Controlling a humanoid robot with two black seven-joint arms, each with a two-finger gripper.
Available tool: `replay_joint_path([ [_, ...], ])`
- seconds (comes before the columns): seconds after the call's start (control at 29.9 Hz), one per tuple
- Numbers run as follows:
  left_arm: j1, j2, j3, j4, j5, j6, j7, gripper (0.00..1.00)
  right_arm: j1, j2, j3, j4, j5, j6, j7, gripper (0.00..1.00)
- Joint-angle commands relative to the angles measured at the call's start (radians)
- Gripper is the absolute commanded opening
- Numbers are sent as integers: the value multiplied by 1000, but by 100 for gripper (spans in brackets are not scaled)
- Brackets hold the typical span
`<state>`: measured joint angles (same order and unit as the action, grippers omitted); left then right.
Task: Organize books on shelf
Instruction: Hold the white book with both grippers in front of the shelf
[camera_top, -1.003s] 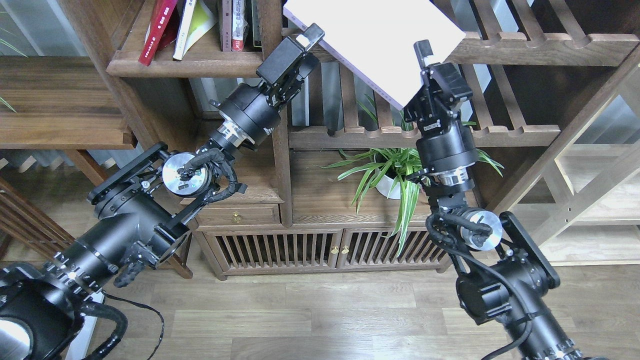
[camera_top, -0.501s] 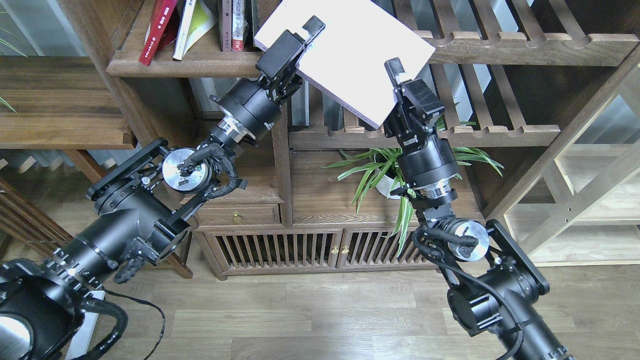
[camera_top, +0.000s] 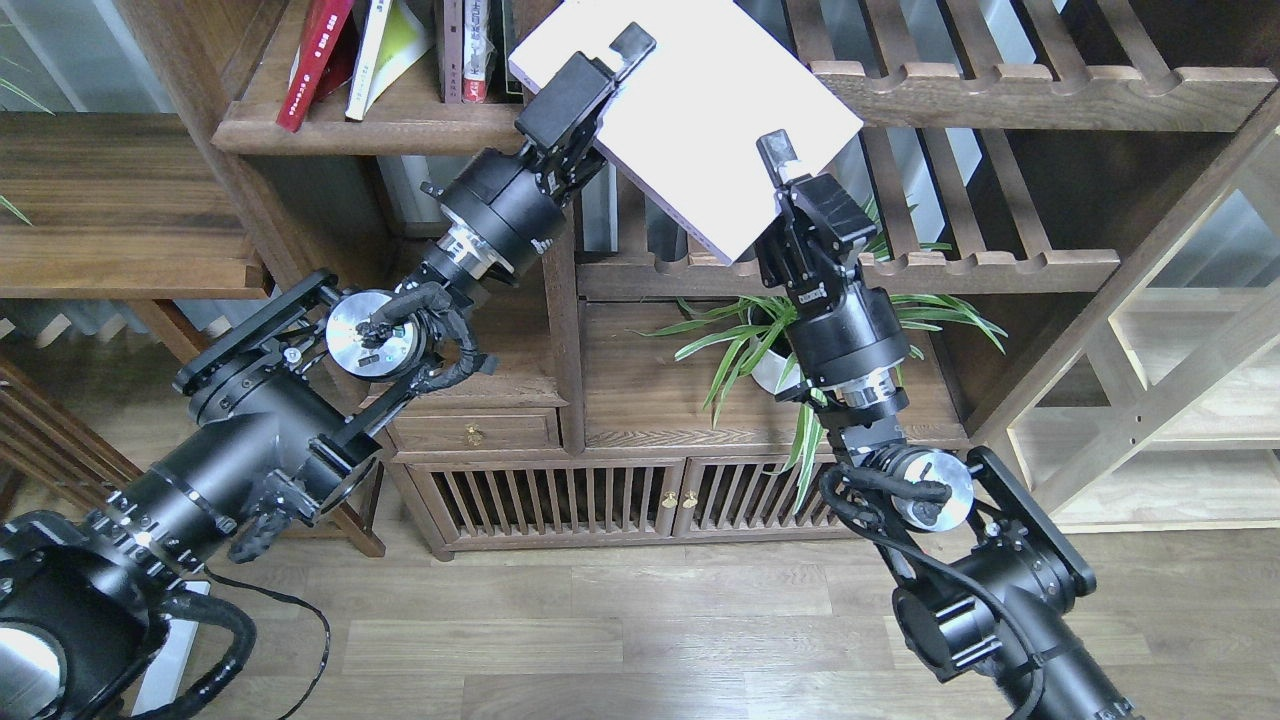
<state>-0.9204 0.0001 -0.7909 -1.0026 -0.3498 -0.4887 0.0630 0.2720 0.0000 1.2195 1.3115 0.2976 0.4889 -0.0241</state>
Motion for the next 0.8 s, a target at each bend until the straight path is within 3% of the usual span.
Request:
replay_joint_path([
  [0.0, 0, 0, -1, -5, 0, 0, -3, 77, -2, 0, 2, 0, 0, 0, 1, 7],
  [0.5, -5, 0, -7, -10, 8, 0, -6, 41, 1, 0, 0, 0, 0, 0, 0, 7],
  [0.6, -3, 0, -11, -25, 8, 0, -11, 28, 6, 0, -2, 0, 0, 0, 0, 7],
  [0.77, -5, 0, -11, -27, 18, 0, -12, 26, 10, 0, -2, 0, 0, 0, 0, 7],
])
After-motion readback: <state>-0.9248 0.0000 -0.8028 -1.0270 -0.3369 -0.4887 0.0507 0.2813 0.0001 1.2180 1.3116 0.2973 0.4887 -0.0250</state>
